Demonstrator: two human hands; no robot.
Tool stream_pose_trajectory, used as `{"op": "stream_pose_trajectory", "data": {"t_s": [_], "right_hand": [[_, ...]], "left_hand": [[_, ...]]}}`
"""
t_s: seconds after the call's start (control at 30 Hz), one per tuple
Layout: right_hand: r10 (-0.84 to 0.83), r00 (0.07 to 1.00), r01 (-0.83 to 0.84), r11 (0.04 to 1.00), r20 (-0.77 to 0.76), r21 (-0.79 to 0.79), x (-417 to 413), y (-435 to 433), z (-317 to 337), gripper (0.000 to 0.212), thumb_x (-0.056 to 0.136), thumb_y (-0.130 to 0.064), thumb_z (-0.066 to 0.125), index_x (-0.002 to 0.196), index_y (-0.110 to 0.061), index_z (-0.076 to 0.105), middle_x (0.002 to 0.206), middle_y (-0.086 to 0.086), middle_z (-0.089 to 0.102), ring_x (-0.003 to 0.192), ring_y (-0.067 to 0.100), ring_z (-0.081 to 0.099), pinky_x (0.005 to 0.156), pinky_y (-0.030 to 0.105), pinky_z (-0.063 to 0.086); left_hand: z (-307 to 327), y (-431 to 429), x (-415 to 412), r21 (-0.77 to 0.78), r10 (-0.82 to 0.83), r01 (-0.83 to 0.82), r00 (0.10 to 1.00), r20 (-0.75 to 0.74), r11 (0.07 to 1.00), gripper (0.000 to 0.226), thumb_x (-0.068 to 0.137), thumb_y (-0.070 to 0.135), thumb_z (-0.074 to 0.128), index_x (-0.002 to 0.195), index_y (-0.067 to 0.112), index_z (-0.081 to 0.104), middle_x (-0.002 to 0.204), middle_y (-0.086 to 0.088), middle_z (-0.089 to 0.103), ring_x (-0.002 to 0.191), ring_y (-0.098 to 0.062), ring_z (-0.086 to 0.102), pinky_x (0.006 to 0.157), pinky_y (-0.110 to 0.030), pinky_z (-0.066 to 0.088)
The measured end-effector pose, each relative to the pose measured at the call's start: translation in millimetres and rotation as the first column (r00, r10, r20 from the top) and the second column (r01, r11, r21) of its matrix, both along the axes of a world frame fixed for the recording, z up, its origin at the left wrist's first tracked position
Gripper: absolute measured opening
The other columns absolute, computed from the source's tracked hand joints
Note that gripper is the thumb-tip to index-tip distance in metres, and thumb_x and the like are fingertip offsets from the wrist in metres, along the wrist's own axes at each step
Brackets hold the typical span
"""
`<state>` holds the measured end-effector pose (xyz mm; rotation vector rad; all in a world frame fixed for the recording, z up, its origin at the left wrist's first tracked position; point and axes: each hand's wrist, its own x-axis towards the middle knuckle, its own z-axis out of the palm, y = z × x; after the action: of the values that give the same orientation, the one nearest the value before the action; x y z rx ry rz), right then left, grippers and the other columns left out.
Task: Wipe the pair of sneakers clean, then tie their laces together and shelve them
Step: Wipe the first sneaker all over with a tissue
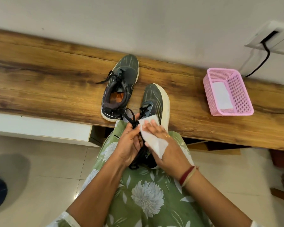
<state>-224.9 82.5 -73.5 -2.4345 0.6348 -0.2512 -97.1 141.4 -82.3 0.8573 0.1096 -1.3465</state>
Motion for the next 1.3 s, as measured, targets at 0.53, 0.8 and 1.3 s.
{"op": "stream_pose_trajectory", "data": {"t_s": [0.53, 0.8, 1.3], "right_hand": [[-0.044, 0.998, 0.041, 0.997, -0.039, -0.068, 2, -7, 2, 0.049, 0.095, -0.027, 0.040, 0.141, -0.013, 0.038, 0.149, -0.001, 0.033, 0.141, 0.010, 0.022, 0.115, 0.034, 0.018], [-0.495, 0.837, 0.270, 0.744, 0.233, 0.612, -8, -16, 43, 0.025, 0.089, -0.041, 0.046, 0.108, -0.038, 0.062, 0.099, -0.031, 0.064, 0.097, -0.010, 0.057, 0.080, 0.009, 0.046], [-0.252, 0.962, 0.233, 0.958, 0.107, 0.168, 20, -69, 18, 0.040, 0.095, -0.035, 0.046, 0.129, -0.016, 0.055, 0.130, 0.000, 0.057, 0.125, 0.012, 0.049, 0.106, 0.032, 0.037]], "left_hand": [[-5, -1, 2, 0.049, 0.041, -0.041, 0.999, 0.007, 0.998, 0.037, 0.097, 0.008, 0.040, 0.129, 0.019, 0.055, 0.090, -0.009, 0.068, 0.067, -0.011, 0.067, 0.057, -0.020, 0.056], [8, 4, 1, 0.283, -0.078, -0.009, 0.952, 0.296, 0.959, 0.034, 0.102, 0.011, 0.032, 0.129, 0.025, 0.047, 0.068, 0.000, 0.052, 0.050, -0.008, 0.053, 0.050, -0.019, 0.049], [-4, -19, 12, 0.507, -0.443, -0.063, -0.587, 0.678, 0.860, 0.070, 0.077, 0.006, 0.031, 0.146, 0.002, 0.025, 0.151, -0.017, 0.035, 0.140, -0.032, 0.033, 0.108, -0.050, 0.034]]}}
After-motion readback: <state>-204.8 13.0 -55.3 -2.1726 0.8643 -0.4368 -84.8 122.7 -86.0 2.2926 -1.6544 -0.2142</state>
